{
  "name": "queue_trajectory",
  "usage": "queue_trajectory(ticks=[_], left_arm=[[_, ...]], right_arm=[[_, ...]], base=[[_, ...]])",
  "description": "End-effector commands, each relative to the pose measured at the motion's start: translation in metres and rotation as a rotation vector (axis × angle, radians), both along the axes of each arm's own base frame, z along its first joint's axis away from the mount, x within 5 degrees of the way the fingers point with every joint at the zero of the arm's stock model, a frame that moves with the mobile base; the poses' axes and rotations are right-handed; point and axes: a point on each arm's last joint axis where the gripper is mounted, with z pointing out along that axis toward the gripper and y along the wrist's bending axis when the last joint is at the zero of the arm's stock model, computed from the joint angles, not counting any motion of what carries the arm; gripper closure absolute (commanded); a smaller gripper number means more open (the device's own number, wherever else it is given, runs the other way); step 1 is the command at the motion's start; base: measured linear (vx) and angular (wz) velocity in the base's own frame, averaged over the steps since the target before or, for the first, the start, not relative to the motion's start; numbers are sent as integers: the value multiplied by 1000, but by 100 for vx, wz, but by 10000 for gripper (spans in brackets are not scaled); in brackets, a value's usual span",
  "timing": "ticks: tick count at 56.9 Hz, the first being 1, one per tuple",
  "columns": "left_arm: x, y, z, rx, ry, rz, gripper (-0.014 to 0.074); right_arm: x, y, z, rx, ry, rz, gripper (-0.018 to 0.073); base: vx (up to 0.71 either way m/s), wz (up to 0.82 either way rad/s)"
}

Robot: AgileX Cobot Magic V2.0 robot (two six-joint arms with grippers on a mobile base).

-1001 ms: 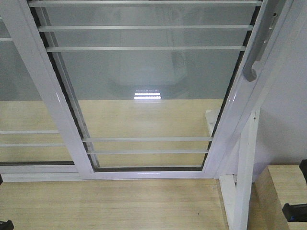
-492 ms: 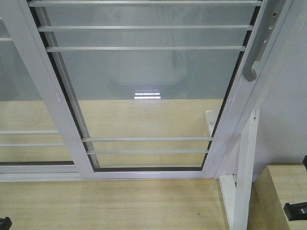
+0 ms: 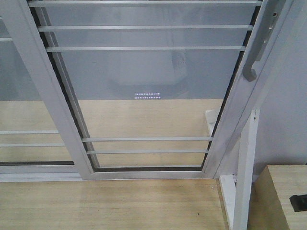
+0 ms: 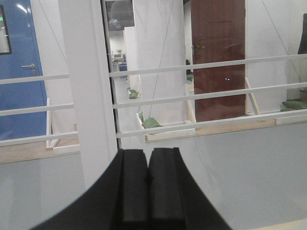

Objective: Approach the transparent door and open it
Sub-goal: 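Drive closer and align the base in front of the door handle, then raise both arms and bring the right gripper to the silver handle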

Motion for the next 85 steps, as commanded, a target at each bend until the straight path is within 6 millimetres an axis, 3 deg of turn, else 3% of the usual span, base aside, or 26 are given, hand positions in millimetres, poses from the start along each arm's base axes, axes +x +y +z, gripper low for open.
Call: queue_trajectory(ticks=[1,8,16,29,38,49,59,66,85], left_arm=[[0,0,8,-1,-104,-3,599],[-1,1,14,-118,-152,-15,599],[-3,2,21,-173,-166,-24,599],[9,-1,54,-158,-78,-23,599],[39,-5,87,-149,-15,-17,599],[96,-13,117,-139,46,-8,599],[149,-21,123,-137,60,-1,599],[170,-24,118,-136,71,3,599],[176,-24,116,-137,54,4,598]], right_arm=[[-2,3,16,15,-169,33,561],[-4,3,21,112,-220,56,561],[-2,0,26,205,-141,35,561],[11,-2,73,194,13,-8,561],[39,0,110,166,54,-15,561],[91,5,137,161,101,-14,561],[127,9,143,165,66,4,561],[140,11,138,167,49,13,561],[143,11,132,163,99,5,561]], base=[[0,0],[0,0],[0,0],[0,0],[0,0],[0,0],[0,0],[0,0],[0,0]])
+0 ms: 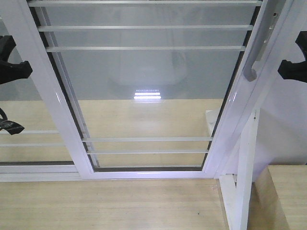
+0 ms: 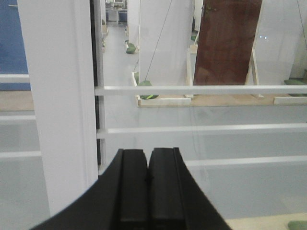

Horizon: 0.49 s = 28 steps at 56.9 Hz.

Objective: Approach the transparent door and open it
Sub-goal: 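Raise both arms and bring the right gripper to the silver handle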

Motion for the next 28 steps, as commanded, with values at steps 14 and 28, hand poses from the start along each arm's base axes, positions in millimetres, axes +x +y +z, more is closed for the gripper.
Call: queue_trajectory(ticks=[14,28], left_arm=[[-1,0,24,-36,-145,2,554],[-1,0,24,-36,-145,2,365]], right_arm=[[0,-1,21,0,-118,1,492],[0,0,19,-31,-98,7,174]], base=[[0,0],[0,0]])
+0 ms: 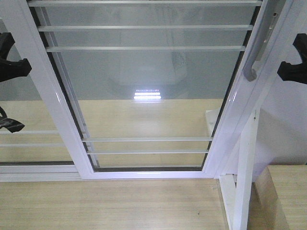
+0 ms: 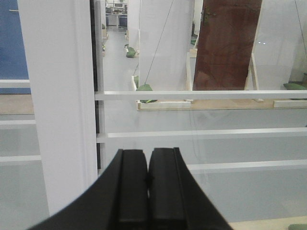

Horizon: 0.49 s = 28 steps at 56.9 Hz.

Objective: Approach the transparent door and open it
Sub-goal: 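Raise both arms and bring the right gripper to the silver handle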

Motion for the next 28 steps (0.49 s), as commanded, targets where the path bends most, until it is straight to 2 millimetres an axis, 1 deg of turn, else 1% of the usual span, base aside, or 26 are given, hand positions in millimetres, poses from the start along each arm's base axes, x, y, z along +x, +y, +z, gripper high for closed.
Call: queue_trajectory(ticks=[1,8,13,17,21,24,28], left_arm=[[-1,0,23,-35,-137,1,340],[-1,0,23,-34,-136,1,189],[-1,0,24,-39,-149,3,63],[-1,0,25,-39,-162,4,-18],[-1,0,27,-42,-181,5,-72],[-1,0,28,-43,-188,5,-92],[-1,0,28,-43,-194,5,-94]], right_arm=[[0,0,21,-19,-117,8,137],[0,0,21,-19,-117,8,-66],[0,0,21,-19,-115,8,-163],[1,0,21,-19,-116,8,-169],[1,0,20,-19,-112,8,-165],[3,0,19,-17,-112,9,-160],[7,1,17,-10,-115,9,-146]], base=[[0,0],[0,0],[0,0],[0,0],[0,0],[0,0],[0,0]])
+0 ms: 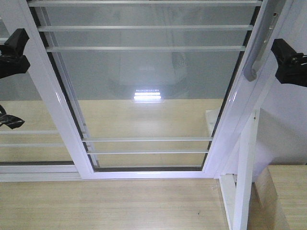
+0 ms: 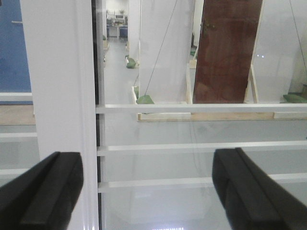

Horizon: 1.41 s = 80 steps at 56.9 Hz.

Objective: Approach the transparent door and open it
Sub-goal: 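Raise both arms and bring the right gripper to the silver handle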

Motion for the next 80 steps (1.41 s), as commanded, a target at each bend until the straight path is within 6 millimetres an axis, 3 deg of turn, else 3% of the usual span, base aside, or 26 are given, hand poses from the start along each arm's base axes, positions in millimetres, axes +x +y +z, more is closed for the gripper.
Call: queue_trajectory(ticks=[1,16,28,42,64,80], left_arm=[[-1,0,24,-35,-146,2,-92],[-1,0,23,-35,-142,2,-27],[-1,0,23,-35,-142,2,29],[-1,0,23,-34,-141,2,32],[-1,0,23,-32,-138,2,32],[-1,0,23,-32,-138,2,32]], right_arm=[[5,0,20,7,-136,8,-143],[36,4,1,-6,-161,21,-120],[65,-2,-23,-1,-192,-65,-107],[94,-2,-48,-11,-172,-95,-52],[151,-2,-38,-7,-176,-109,-25],[171,-21,-37,2,-164,-156,-25]], base=[[0,0],[0,0],[0,0],[0,0],[0,0],[0,0]])
